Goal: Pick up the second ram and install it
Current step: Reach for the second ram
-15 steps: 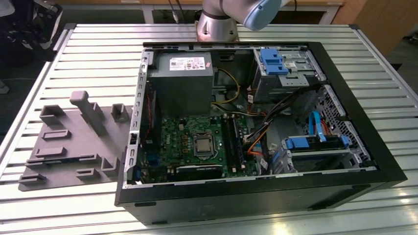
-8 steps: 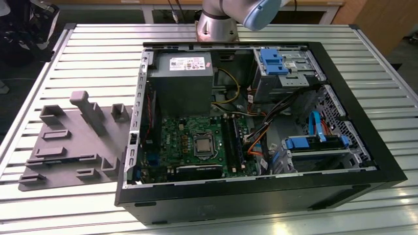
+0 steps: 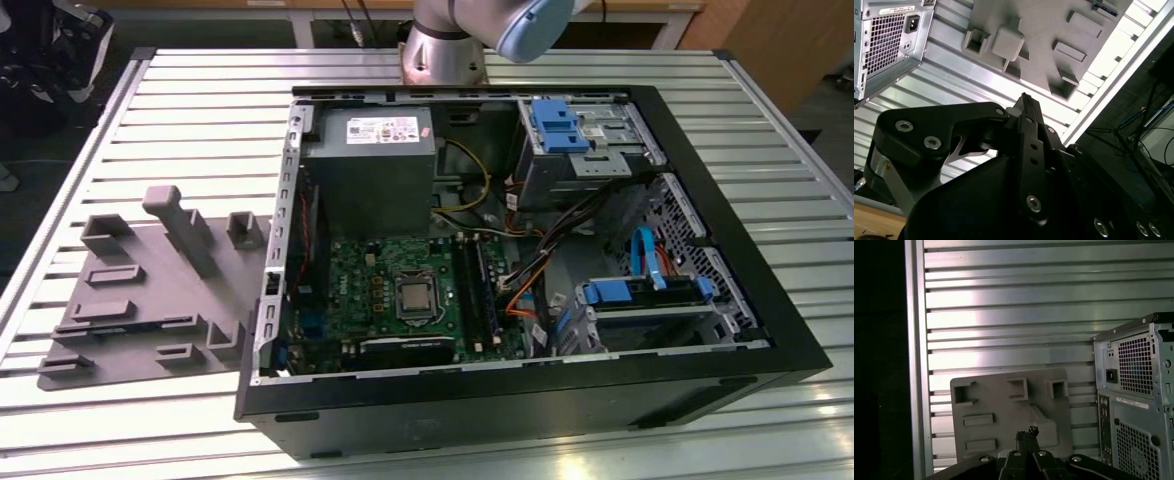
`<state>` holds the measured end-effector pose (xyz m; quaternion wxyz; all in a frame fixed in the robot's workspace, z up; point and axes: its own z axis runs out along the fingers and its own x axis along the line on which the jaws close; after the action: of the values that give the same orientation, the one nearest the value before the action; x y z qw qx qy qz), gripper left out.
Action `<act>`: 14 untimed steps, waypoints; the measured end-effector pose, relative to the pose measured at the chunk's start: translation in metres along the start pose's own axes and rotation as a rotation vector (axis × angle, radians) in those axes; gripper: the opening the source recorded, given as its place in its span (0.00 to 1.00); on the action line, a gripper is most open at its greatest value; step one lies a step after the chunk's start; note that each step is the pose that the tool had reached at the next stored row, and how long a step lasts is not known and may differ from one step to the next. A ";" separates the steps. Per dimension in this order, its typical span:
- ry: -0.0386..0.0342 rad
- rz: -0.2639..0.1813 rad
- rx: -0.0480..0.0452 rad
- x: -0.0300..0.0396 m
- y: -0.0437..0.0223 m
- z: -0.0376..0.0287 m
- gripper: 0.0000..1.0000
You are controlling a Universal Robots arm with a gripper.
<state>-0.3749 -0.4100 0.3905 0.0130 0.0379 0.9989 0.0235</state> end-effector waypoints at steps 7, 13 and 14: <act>-0.0001 0.000 -0.0001 0.0041 -0.0011 0.0004 0.11; 0.0000 0.000 0.0000 0.0073 -0.0020 0.0009 0.11; 0.0000 0.000 -0.0001 0.0078 -0.0022 0.0010 0.11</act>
<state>-0.3828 -0.4116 0.3892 0.0130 0.0379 0.9989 0.0236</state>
